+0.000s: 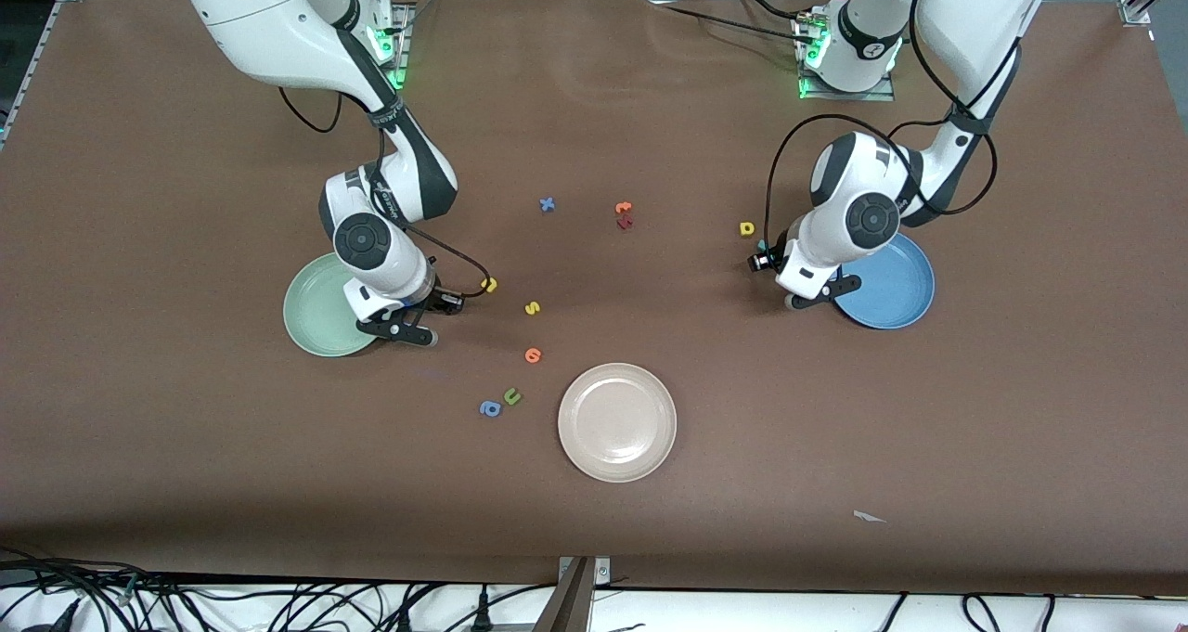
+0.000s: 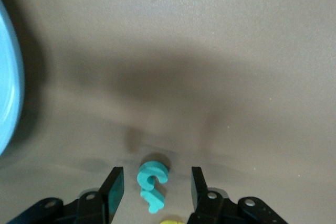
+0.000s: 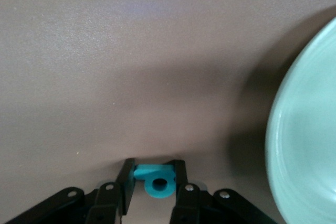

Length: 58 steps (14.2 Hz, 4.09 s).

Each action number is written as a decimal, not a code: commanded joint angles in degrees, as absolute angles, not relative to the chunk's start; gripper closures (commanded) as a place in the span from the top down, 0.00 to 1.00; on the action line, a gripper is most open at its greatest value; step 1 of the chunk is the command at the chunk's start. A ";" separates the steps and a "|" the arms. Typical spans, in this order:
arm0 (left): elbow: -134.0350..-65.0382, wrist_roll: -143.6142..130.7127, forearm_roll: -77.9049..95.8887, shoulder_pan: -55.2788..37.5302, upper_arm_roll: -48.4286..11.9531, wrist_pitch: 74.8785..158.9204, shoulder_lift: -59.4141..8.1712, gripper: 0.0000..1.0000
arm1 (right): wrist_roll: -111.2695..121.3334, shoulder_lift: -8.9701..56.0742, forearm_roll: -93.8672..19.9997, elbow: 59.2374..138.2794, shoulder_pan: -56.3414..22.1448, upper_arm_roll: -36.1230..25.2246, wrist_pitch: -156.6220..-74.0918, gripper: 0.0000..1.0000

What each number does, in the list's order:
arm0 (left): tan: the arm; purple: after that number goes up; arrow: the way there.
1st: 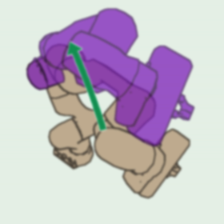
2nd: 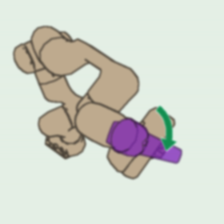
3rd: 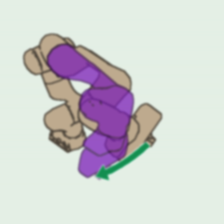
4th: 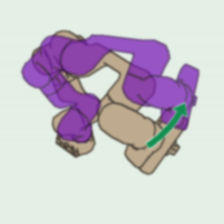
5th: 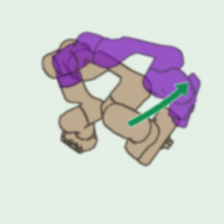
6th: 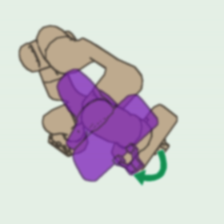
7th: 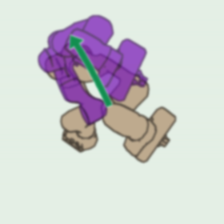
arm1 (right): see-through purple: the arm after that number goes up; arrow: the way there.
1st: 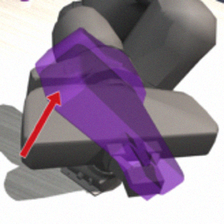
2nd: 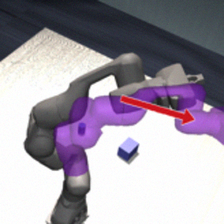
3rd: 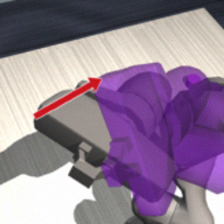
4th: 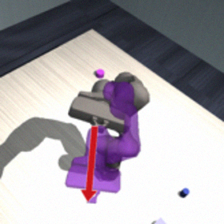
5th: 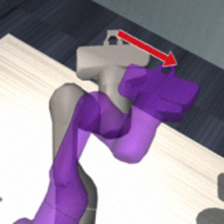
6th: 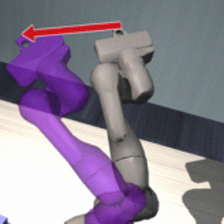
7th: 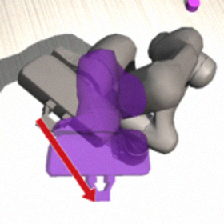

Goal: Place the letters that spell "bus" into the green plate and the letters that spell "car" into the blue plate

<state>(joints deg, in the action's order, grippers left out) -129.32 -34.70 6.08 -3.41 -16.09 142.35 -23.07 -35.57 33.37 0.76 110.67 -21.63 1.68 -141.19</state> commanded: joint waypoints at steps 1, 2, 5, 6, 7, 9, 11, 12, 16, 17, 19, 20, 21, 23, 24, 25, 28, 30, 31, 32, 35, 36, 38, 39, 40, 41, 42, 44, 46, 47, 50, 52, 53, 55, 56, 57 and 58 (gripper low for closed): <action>-133.06 -35.42 6.24 -3.60 -16.08 145.90 -20.57 0.59 | -35.25 32.26 0.18 111.62 -22.24 1.23 -141.86 0.25; -133.07 -35.51 6.24 -3.60 -16.08 145.90 -20.57 0.59 | -34.81 31.91 0.26 111.45 -22.24 1.23 -141.77 0.25; -133.07 -35.59 6.24 -3.69 -16.08 145.90 -20.65 0.56 | -34.19 29.28 0.26 110.05 -21.97 0.97 -138.19 0.26; -133.07 -35.60 6.24 -3.69 -16.08 145.90 -20.65 0.54 | -33.15 28.83 0.26 108.39 -21.89 0.71 -134.94 0.26; -133.07 -35.60 6.24 -3.69 -16.08 145.81 -20.65 0.51 | -31.39 28.48 0.26 107.06 -21.71 0.18 -132.13 0.26; -133.07 -35.60 6.24 -3.87 -16.08 145.81 -20.74 0.48 | -25.08 27.43 0.18 107.22 -21.62 -3.06 -130.78 0.26; -133.07 -35.60 6.24 -4.74 -16.08 145.81 -20.92 0.42 | -19.54 27.16 0.00 108.54 -21.53 -5.62 -130.87 0.26; -133.07 -35.60 6.24 -4.92 -16.08 145.81 -21.00 0.38 | -18.21 27.33 0.00 108.89 -21.45 -6.50 -130.96 0.28; -133.07 -35.60 6.24 -5.01 -16.08 145.81 -21.44 0.38 | -12.32 28.12 0.00 113.89 -18.73 -7.65 -136.56 0.29; -133.07 -35.60 6.24 -4.92 -16.00 145.81 -21.45 0.38 | -11.78 28.04 0.00 115.65 -18.37 -7.65 -138.32 0.29; -133.07 -35.51 6.15 -4.92 -16.00 145.72 -21.53 0.38 | -11.60 28.12 0.00 116.28 -18.28 -7.65 -139.13 0.34; -133.07 -35.42 6.15 -4.92 -15.91 145.72 -21.79 0.38 | -11.60 28.12 0.00 116.37 -18.28 -7.65 -139.13 0.49; -133.07 -35.42 6.15 -4.92 -15.91 145.72 -21.97 0.38 | -11.78 28.30 0.00 116.28 -18.28 -7.65 -139.04 0.87; -133.07 -35.51 5.37 -4.92 -15.91 145.72 -22.24 0.38 | -11.95 27.86 0.00 115.76 -18.28 -7.65 -138.69 1.00; -133.07 -35.59 5.27 -4.92 -15.91 145.64 -22.32 0.38 | -11.95 27.34 -0.09 115.49 -18.28 -7.56 -138.26 1.00; -133.07 -35.60 5.27 -4.92 -16.00 145.63 -22.24 0.38 | -12.21 26.72 -0.09 114.62 -18.37 -7.21 -137.12 1.00; -133.07 -35.60 5.27 -4.92 -16.00 145.63 -22.50 0.35 | -23.15 25.66 -0.09 111.19 -18.63 -2.57 -131.59 1.00; -133.07 -35.60 5.27 -4.92 -16.00 145.72 -22.76 0.30 | -33.43 25.75 -0.09 110.30 -18.81 1.48 -131.04 0.99; -133.07 -35.60 5.27 -4.92 -15.91 145.64 -22.76 0.29 | -38.45 25.93 0.00 110.22 -18.81 3.06 -131.48 0.99; -133.07 -35.60 5.27 -5.01 -15.91 145.63 -22.85 0.28 | -42.15 26.10 0.00 110.21 -19.16 4.73 -131.92 0.99; -132.98 -35.60 4.92 -5.01 -15.91 145.63 -23.29 0.24 | -50.95 26.72 -0.09 110.65 -22.22 6.24 -134.73 0.77; -132.98 -35.60 4.92 -5.01 -15.91 145.63 -23.38 0.22 | -53.85 26.81 -0.09 110.74 -23.45 6.33 -135.17 0.66; -132.80 -35.60 4.92 -5.01 -15.91 145.63 -23.38 0.15 | -57.90 27.59 -0.09 111.53 -24.61 6.33 -137.62 0.58; -132.72 -35.60 4.92 -4.92 -15.91 145.63 -23.38 0.12 | -59.22 28.38 -0.09 112.14 -24.87 6.33 -139.72 0.58; -132.71 -35.60 4.92 -4.92 -15.91 145.72 -23.47 0.12 | -60.28 29.00 -0.09 112.58 -25.57 6.33 -141.31 0.58; -132.71 -35.60 4.92 -4.92 -15.91 145.64 -23.38 0.12 | -60.47 29.61 0.00 112.67 -25.75 6.33 -141.94 0.58; -132.54 -35.60 4.92 -4.83 -15.91 145.63 -23.29 0.12 | -60.47 29.79 0.09 112.76 -25.75 6.33 -142.03 0.58; -130.62 -35.25 4.92 -3.96 -15.91 145.11 -22.85 0.12 | -60.47 31.45 0.09 112.85 -25.84 6.33 -144.65 0.58; -126.50 -35.16 4.92 -3.78 -15.30 141.88 -22.42 0.12 | -60.56 32.17 0.09 113.03 -25.93 6.33 -146.16 0.58; -124.39 -34.90 4.92 -2.65 -15.29 139.25 -22.33 0.12 | -60.56 32.17 0.09 113.46 -25.93 6.33 -146.34 0.58; -117.88 -30.61 4.92 0.78 -15.38 128.62 -21.97 0.12 | -60.56 32.17 0.09 113.82 -25.93 6.33 -146.51 0.58; -116.37 -23.85 4.92 4.64 -15.38 123.16 -21.01 0.12 | -60.47 32.26 0.17 113.91 -25.93 6.33 -146.51 0.54; -116.37 -20.43 4.92 7.01 -15.38 121.92 -20.31 0.12 | -60.38 32.69 0.26 113.91 -25.93 6.24 -146.51 0.49; -116.46 -13.31 4.40 11.32 -15.21 118.49 -19.86 0.12 | -60.21 32.87 0.35 113.82 -25.93 6.33 -146.51 0.37; -116.89 -10.23 1.61 13.51 -15.29 117.87 -19.86 0.12 | -60.21 32.87 0.35 113.82 -26.01 6.33 -146.43 0.30; -116.98 -8.63 -2.16 16.06 -15.47 117.86 -20.47 0.12 | -60.03 32.87 0.35 113.82 -26.02 6.24 -146.43 0.27; -117.07 -7.57 -5.24 17.48 -15.56 117.95 -21.26 0.12 | -59.77 32.52 0.35 113.73 -25.93 6.24 -146.08 0.24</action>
